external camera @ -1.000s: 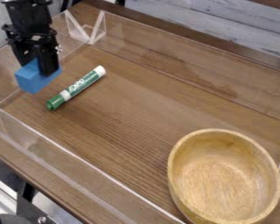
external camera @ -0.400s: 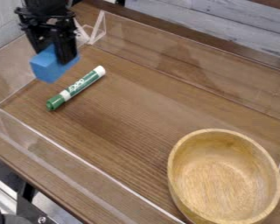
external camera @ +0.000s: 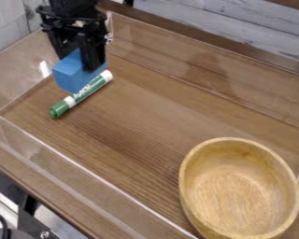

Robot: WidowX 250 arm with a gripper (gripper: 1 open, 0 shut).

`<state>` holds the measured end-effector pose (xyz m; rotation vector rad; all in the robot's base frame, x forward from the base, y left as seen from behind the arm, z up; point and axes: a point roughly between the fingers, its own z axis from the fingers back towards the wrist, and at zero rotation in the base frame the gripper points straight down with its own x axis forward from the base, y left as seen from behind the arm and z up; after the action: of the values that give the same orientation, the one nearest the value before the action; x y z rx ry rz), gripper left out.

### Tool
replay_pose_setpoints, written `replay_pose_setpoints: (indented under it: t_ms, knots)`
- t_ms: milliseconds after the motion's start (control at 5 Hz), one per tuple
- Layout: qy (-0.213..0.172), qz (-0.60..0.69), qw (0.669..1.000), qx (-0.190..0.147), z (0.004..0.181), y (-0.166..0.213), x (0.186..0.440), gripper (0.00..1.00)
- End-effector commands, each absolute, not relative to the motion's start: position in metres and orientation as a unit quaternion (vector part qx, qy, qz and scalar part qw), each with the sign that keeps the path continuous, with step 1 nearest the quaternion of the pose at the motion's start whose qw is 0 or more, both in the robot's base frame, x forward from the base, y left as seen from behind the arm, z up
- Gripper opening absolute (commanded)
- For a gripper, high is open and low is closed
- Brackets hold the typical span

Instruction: Put the blue block in the brown bowl

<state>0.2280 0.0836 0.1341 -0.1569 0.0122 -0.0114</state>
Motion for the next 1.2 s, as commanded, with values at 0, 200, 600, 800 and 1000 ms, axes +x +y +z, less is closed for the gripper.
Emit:
replay_pose_setpoints:
  t_ms: [0, 200, 600, 800, 1000]
  knots:
    - [-0.021, -0.018, 0.997, -0.065, 0.150, 0.073, 0.229, 0.00]
    - [-0.023, -0.027, 0.997, -0.066, 0.152, 0.060, 0.227, 0.00]
    - [-0.026, -0.054, 0.996, -0.068, 0.153, 0.011, 0.221, 0.00]
    - [-0.027, -0.062, 0.996, -0.066, 0.152, -0.026, 0.219, 0.00]
    - [-0.030, -0.076, 0.994, -0.066, 0.150, -0.061, 0.217, 0.00]
